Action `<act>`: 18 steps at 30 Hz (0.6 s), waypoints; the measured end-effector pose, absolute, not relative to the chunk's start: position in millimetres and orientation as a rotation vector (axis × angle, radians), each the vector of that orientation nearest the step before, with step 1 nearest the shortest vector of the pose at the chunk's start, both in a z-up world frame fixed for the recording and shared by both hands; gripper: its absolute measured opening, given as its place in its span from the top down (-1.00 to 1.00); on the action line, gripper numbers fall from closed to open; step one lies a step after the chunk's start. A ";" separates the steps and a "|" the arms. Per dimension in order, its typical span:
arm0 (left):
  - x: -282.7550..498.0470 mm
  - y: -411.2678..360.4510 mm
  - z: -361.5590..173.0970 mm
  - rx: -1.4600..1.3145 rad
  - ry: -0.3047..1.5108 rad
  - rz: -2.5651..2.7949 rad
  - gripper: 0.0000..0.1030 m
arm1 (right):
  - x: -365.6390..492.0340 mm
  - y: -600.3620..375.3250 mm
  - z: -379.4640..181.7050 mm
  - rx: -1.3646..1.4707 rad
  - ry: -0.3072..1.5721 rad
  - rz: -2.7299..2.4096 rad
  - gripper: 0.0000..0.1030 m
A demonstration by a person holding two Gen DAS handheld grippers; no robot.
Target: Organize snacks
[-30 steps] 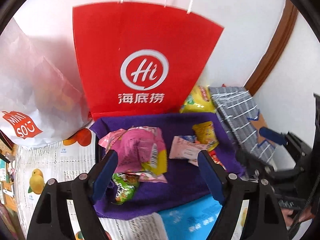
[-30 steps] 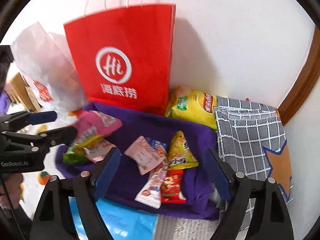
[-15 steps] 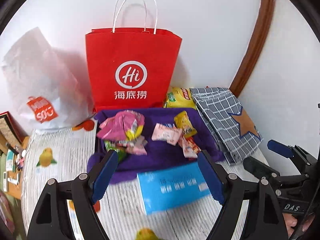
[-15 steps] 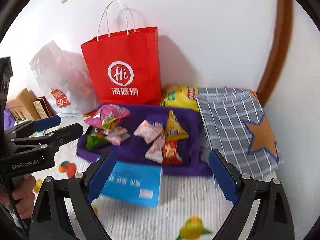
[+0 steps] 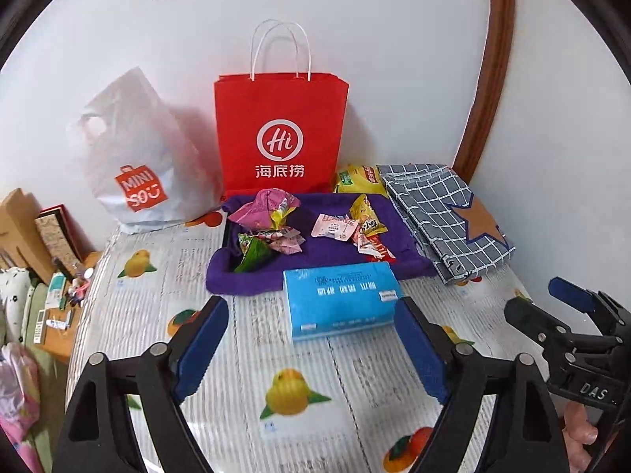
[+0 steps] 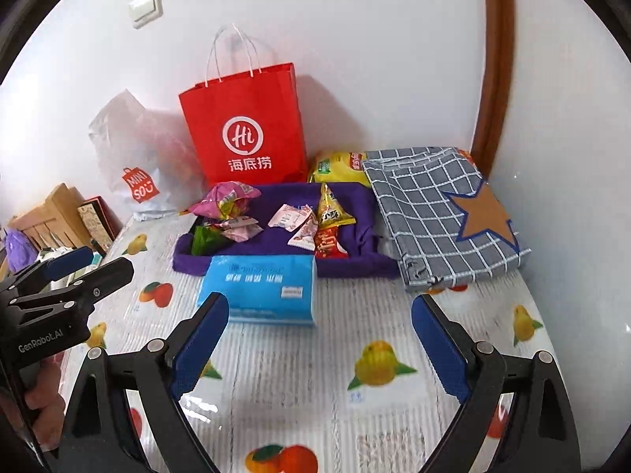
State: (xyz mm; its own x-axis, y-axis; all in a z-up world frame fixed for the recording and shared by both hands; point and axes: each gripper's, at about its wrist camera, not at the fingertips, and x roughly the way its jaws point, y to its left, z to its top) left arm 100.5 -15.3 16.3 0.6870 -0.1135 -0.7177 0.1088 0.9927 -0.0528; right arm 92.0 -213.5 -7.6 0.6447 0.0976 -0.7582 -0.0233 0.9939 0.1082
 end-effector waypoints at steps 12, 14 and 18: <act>23.9 -36.7 37.9 0.028 0.692 -0.108 -0.91 | 6.6 -229.9 17.3 0.077 0.788 0.013 -1.00; 15.3 -37.4 40.9 0.024 0.681 -0.101 -0.91 | -3.8 -230.1 23.5 0.073 0.770 0.024 -1.00; 2.4 -36.5 45.1 0.002 0.660 -0.101 -0.94 | -18.9 -230.4 33.2 0.068 0.738 0.016 -1.00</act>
State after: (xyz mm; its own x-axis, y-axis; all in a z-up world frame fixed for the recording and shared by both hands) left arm 2.4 -36.5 45.1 0.7853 -0.0927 -0.6121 0.0943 0.9951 -0.0298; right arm -18.9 -230.4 33.2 0.7399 0.0389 -0.6716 0.0090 0.9977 0.0677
